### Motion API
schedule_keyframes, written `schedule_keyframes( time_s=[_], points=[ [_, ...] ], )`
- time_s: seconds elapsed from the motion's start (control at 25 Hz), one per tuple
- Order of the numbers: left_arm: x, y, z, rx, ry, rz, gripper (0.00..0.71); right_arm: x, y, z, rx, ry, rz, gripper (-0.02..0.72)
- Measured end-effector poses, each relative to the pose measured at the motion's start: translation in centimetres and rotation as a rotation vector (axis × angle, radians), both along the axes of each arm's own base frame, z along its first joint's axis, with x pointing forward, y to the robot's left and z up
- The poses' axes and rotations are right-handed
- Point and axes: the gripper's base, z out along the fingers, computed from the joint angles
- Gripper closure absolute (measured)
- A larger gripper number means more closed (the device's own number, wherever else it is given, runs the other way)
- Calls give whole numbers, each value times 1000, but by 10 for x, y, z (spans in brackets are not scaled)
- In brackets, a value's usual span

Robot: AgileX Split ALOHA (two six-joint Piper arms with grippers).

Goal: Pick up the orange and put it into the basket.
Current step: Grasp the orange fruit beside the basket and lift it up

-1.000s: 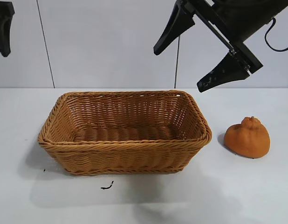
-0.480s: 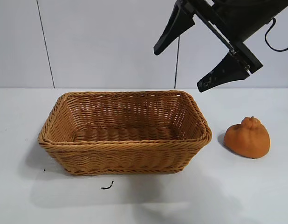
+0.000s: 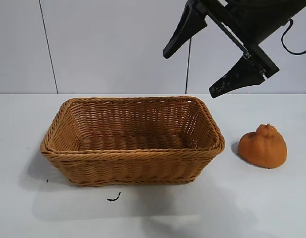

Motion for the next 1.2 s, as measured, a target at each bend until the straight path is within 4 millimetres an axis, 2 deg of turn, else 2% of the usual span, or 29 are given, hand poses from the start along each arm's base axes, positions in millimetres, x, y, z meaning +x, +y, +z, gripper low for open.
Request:
schedule_keyframes(
  time_s=[0.24,0.52,0.96,1.2],
  points=[
    [-55,3,-38,-15,-112,-2,20,0,0,0,0,0,0,12],
    [-96,0,-36,-76,-435,-49,20,0,0,0,0,0,0,12],
    [-124,2,-35,-82,-645,-58,20,0,0,0,1,2,-3,12],
    [-126,2,-35,-80,-658,-60,20,0,-2,-1,-26,-3,8,12]
  ],
)
